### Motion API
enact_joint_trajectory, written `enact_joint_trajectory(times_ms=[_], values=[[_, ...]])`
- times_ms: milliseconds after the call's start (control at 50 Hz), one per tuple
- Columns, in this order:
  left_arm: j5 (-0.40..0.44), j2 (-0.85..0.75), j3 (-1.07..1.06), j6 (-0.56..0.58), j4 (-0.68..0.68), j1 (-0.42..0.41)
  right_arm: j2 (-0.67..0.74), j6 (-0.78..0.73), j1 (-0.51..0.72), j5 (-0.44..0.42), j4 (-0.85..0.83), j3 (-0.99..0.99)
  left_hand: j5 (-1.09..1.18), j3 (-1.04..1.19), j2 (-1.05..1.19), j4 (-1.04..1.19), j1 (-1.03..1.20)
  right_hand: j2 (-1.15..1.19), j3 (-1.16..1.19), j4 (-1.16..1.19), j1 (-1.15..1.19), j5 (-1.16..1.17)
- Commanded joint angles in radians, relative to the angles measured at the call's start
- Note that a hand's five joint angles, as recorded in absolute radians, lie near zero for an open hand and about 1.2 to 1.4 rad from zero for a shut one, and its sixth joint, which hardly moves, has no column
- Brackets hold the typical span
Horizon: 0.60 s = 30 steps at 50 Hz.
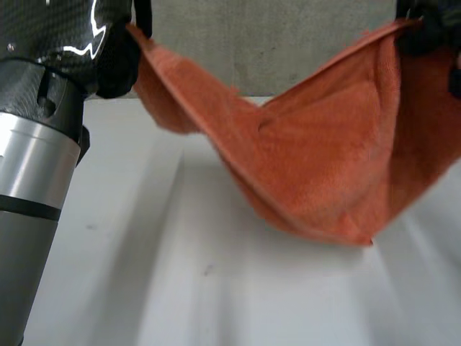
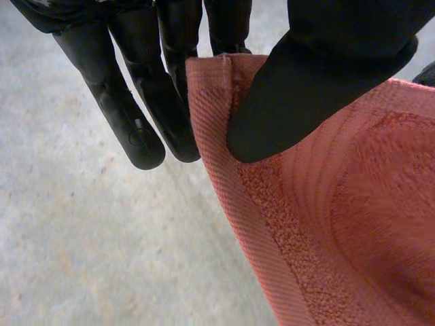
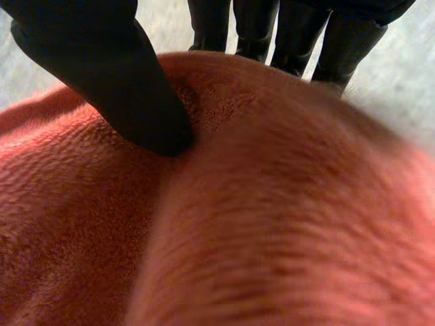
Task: Fold the laundry
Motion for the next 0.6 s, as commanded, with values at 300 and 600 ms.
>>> enact_joint_trajectory(times_ms=[300, 600], values=[[0.001, -0.11, -0.015, -0.133, 0.001, 0.074, 0.44, -0.192, 0.093, 0.208, 0.022, -0.279, 0.189, 0.181, 0.178, 0.179, 0.209, -1.007, -1.009, -1.016, -0.806, -0.98], [-0.005, -0.237, 0.146, -0.134, 0.001, 0.089, -0.048, -0.022, 0.149, 0.13, 0.025, 0.543, 0.189, 0.181, 0.178, 0.179, 0.209, -1.007, -1.009, -1.016, -0.806, -0.98]])
